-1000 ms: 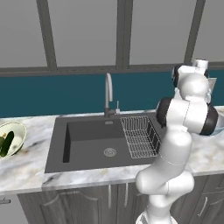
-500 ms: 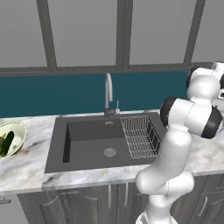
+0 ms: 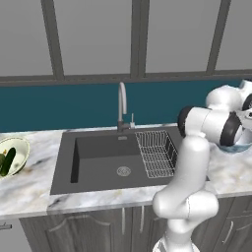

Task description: Pick the cucumbers from the cabinet and place them in one bowl. Pick the kiwi from the sink and place it in the other bowl.

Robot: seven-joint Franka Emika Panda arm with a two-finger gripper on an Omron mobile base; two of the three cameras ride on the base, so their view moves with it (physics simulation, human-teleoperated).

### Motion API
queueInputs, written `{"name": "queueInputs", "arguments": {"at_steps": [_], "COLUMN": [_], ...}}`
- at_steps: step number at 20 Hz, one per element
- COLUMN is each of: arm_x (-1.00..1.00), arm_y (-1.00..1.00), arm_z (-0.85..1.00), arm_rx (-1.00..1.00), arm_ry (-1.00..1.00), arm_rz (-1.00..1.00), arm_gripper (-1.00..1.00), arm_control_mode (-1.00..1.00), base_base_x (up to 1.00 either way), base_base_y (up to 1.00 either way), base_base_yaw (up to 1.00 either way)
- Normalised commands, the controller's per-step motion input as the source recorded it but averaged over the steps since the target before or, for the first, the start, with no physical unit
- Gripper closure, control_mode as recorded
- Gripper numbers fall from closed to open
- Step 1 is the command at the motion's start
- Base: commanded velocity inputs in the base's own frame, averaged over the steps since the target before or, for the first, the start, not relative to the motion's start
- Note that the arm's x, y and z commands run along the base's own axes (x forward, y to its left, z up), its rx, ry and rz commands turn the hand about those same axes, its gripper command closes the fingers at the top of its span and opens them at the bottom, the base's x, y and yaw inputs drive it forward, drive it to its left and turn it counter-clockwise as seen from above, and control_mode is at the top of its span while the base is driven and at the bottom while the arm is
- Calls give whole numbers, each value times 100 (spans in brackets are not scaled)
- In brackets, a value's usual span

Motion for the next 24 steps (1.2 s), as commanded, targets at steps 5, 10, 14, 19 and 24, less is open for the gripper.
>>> {"name": "queueInputs", "arguments": {"at_steps": [5, 10, 14, 19, 24], "arm_x": [31, 11, 19, 16, 0], "arm_y": [-33, -13, 0, 0, 0], "arm_z": [-33, -22, -5, 0, 0], "arm_rx": [-2, -1, 0, 0, 0], "arm_ry": [0, 4, 0, 6, 3], "arm_rz": [0, -1, 0, 0, -1], "arm_gripper": [100, -100, -100, -100, -100], "arm_control_mode": [-100, -100, -100, -100, -100], "base_base_x": [0, 0, 0, 0, 0], "base_base_y": [0, 0, 0, 0, 0], "base_base_yaw": [0, 0, 0, 0, 0]}}
